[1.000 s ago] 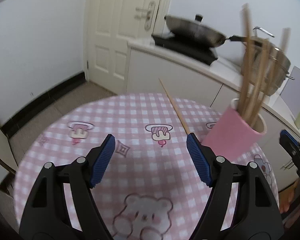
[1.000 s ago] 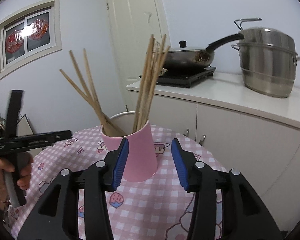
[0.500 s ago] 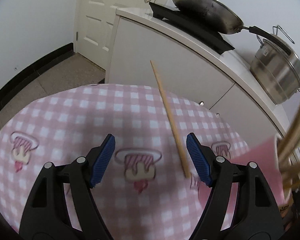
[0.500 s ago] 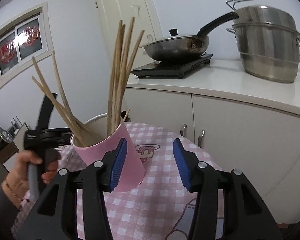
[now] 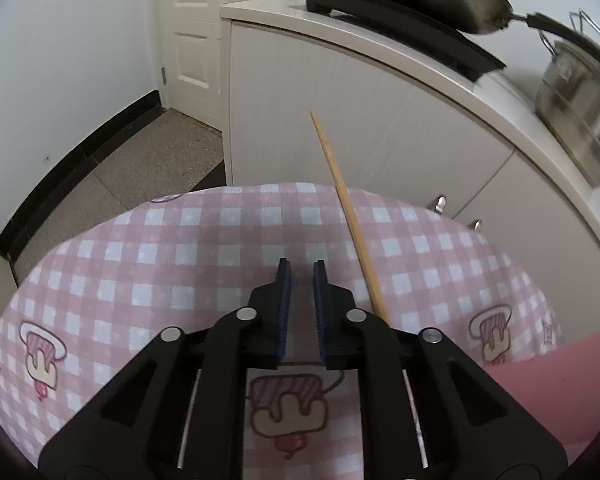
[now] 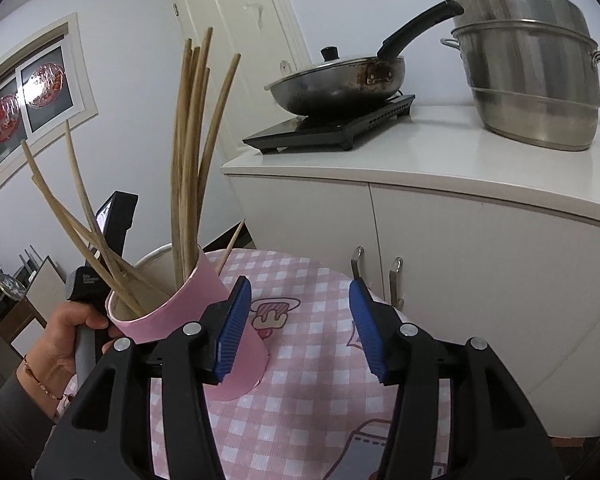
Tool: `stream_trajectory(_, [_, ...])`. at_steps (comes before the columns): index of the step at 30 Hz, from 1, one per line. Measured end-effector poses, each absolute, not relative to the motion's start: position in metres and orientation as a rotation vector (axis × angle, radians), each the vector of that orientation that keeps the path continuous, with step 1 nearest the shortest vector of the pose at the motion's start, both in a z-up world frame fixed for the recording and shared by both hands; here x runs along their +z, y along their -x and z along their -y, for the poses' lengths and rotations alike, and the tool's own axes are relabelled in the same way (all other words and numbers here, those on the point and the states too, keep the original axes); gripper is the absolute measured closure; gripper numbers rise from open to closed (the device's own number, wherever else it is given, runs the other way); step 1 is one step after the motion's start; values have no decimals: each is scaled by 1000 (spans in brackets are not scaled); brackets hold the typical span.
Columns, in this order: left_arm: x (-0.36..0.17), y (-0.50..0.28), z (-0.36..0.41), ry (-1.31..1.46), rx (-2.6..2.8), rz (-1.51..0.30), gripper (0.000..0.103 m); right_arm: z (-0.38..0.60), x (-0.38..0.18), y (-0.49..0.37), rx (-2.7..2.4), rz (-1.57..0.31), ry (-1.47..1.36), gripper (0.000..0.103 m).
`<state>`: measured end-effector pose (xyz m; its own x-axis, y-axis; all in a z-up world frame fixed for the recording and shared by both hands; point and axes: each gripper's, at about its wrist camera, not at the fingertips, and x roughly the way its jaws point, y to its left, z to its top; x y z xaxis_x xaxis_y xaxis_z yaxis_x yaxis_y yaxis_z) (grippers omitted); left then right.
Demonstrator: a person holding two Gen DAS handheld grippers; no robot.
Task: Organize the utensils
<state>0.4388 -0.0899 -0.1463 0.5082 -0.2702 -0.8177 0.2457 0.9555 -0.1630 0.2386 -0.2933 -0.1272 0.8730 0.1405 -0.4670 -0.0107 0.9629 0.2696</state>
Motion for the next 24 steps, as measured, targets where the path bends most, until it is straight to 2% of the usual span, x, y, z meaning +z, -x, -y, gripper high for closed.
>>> stream_trajectory(4, [-141,-443,74,210,-374,-1016,91,294,-126,-242,82,-504,-271,54])
stream_trajectory(14, [-145,-445,106,147,-397,-1036,91,312,-132,-250,28,-527,-267,53])
stream_trajectory(16, [-146,-446,108,158,-401,-1029,80,316,-134,-252,21,-536,-269,53])
stream_trajectory(24, [-145,-444,119,77,-384,-1010,78,325,-143,-267,2,-570,-277,53])
